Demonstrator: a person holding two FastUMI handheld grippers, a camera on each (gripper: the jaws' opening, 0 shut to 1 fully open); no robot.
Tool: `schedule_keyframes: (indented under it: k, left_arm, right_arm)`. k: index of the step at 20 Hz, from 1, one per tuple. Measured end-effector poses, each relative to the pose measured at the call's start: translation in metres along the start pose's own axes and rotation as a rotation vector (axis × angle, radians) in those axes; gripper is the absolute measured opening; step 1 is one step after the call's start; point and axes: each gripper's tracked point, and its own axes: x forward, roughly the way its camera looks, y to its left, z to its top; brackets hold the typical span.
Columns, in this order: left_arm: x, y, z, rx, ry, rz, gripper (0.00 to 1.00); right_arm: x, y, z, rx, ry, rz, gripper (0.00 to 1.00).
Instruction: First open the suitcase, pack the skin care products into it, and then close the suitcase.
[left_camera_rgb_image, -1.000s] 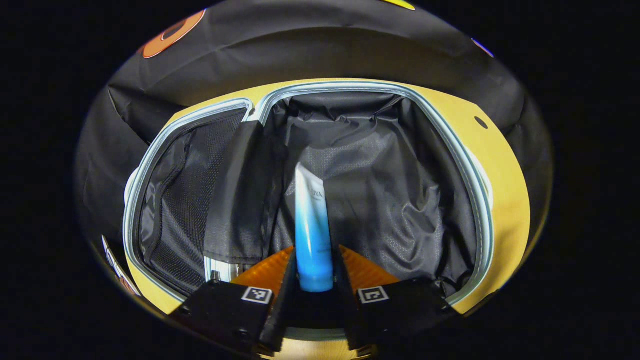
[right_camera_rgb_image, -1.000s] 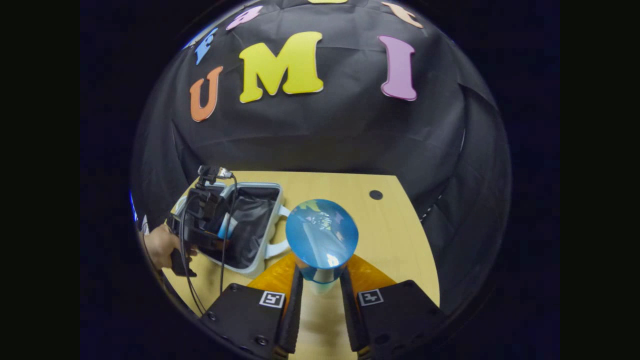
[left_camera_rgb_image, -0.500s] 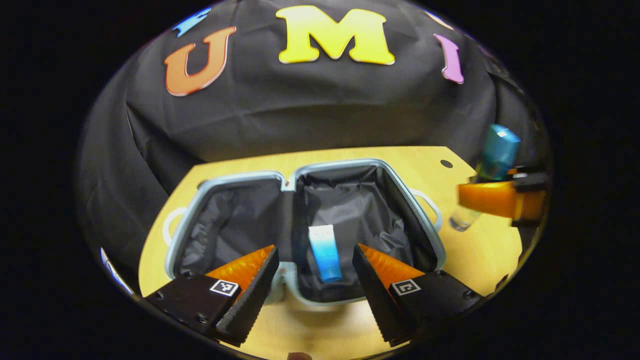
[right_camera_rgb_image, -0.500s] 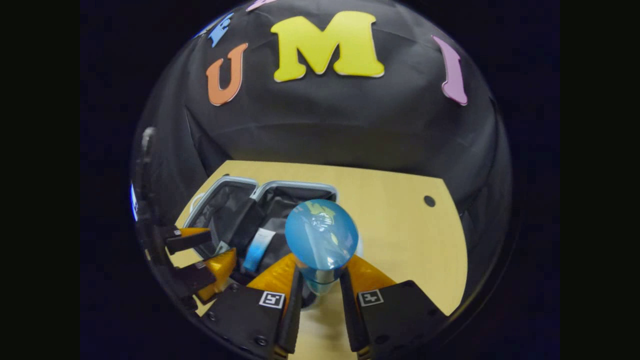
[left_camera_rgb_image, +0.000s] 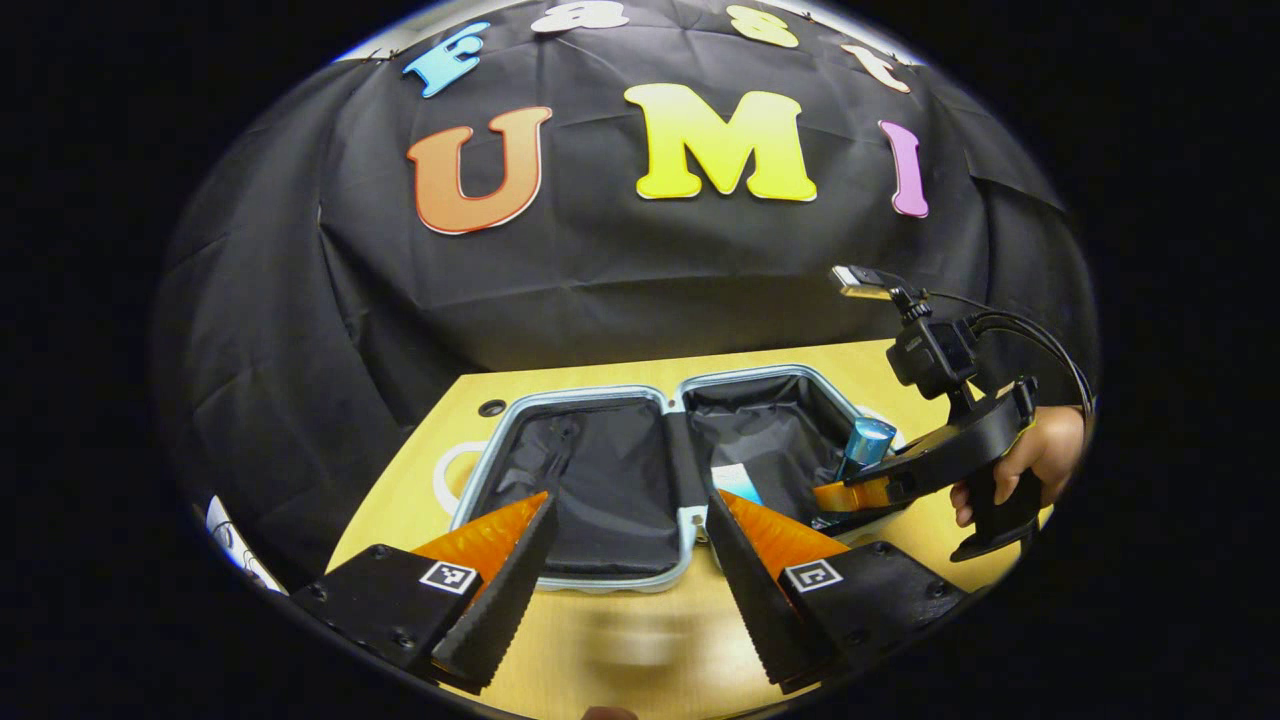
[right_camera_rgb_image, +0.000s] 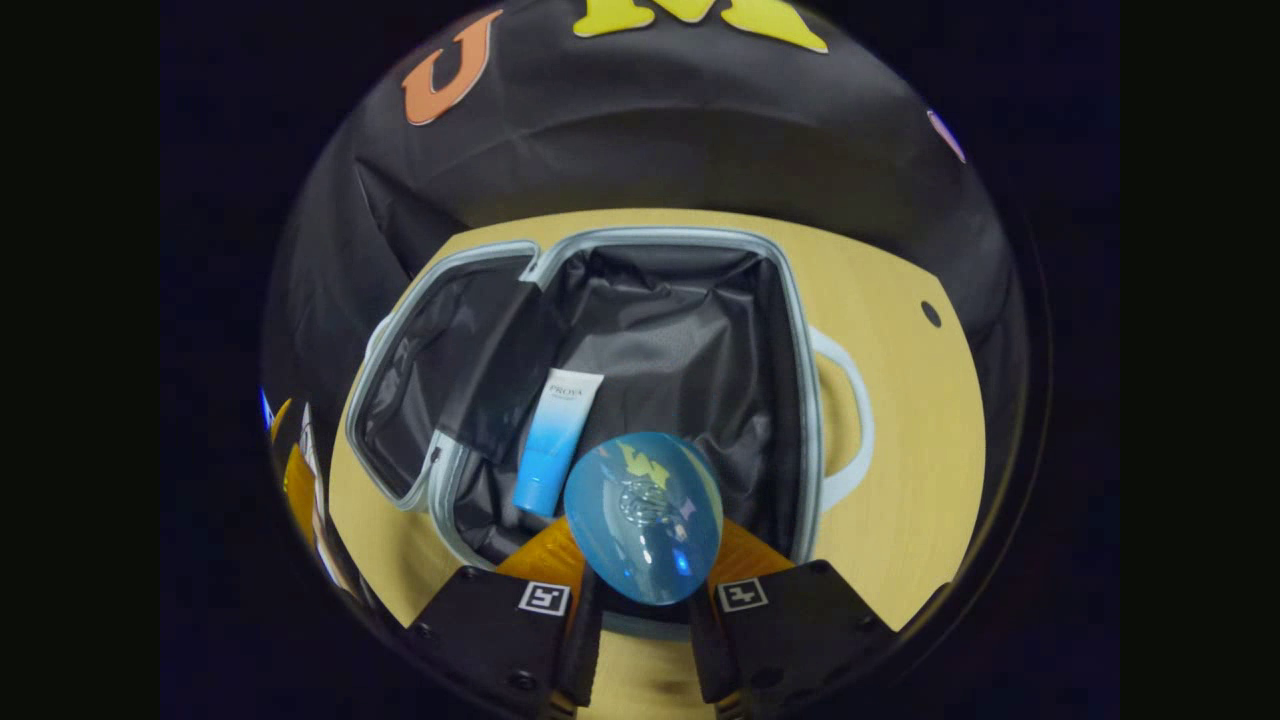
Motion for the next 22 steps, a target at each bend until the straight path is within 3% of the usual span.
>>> schedule_keyframes:
  k: [5,9,12,16,22]
  left_arm:
    - [0.004,0.037,0.001,-0.041,-0.025,0.044,0.95]
    - [0.013,0.063,0.008,-0.077,-0.075,0.073,0.95]
    - [0.024,0.089,0.002,-0.121,-0.082,0.103,0.95]
    - [0.043,0.127,-0.006,-0.292,-0.079,0.119,1.0]
    - [0.071,0.193,-0.031,-0.569,-0.081,0.138,0.98]
  right_arm:
    - [0.025,0.002,0.024,0.05,0.006,-0.021,0.37]
    - [0.046,-0.013,0.009,0.08,0.102,-0.113,0.37]
    - [0.049,-0.012,0.01,0.103,0.098,-0.142,0.36]
    - [0.051,-0.011,0.01,0.102,0.132,-0.178,0.38]
    - [0.052,-0.011,0.009,0.133,0.175,-0.217,0.4]
